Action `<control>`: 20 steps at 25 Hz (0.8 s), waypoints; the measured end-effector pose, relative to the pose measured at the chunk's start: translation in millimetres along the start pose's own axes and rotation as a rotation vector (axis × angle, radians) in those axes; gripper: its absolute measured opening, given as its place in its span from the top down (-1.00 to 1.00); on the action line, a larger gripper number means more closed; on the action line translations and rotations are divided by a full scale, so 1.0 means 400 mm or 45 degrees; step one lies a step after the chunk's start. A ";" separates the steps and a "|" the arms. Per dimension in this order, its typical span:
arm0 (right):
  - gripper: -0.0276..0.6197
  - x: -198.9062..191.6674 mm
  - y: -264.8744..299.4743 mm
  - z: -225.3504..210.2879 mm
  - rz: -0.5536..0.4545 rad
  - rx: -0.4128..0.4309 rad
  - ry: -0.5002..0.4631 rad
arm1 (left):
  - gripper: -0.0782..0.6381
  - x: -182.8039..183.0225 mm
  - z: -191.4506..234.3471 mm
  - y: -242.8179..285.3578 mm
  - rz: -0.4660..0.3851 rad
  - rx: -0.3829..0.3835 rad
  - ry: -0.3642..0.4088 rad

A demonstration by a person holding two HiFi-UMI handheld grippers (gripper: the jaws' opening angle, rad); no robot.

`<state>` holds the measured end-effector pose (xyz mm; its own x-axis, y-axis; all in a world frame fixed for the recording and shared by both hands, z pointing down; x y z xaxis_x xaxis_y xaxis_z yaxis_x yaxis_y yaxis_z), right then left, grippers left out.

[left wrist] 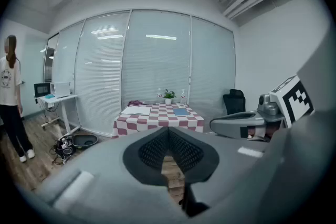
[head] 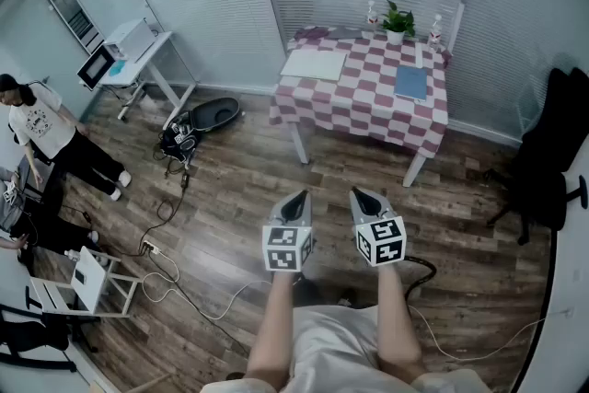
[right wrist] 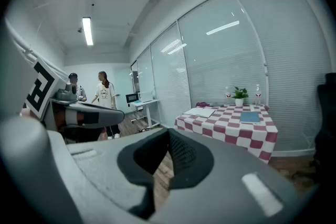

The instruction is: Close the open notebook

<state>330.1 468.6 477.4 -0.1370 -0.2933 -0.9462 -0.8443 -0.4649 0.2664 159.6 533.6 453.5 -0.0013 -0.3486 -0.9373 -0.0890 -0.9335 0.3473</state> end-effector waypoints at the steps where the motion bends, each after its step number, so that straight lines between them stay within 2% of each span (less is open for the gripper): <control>1: 0.91 -0.001 0.003 -0.003 0.002 0.005 -0.003 | 0.76 0.001 0.000 0.003 -0.003 0.001 -0.004; 11: 0.91 -0.023 0.015 -0.010 0.013 -0.015 0.012 | 0.76 -0.043 0.030 0.002 0.024 0.027 -0.063; 14: 0.91 -0.030 0.024 -0.029 -0.001 0.007 0.066 | 0.76 -0.067 0.054 0.019 0.046 0.057 -0.127; 16: 0.91 -0.024 0.040 -0.060 -0.028 -0.006 0.110 | 0.76 -0.069 0.062 0.043 0.047 0.060 -0.134; 18: 0.91 -0.017 0.062 -0.099 -0.055 -0.023 0.172 | 0.76 -0.060 0.067 0.072 0.029 0.041 -0.130; 20: 0.91 -0.009 0.087 -0.134 -0.069 -0.037 0.227 | 0.76 -0.039 0.083 0.099 -0.015 0.004 -0.168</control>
<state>329.1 408.9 499.9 0.0044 -0.4090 -0.9125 -0.8322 -0.5074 0.2234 123.1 504.9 480.8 -0.1309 -0.3237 -0.9371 -0.0931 -0.9370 0.3367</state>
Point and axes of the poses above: the fingertips, and each gripper's own axes: y forward along the fingers, z to its left, x out of its top, the point moved 8 cm from there along -y, backward along the fingers, and after that the axes turned 11 degrees about x, right-handed, at the moved point
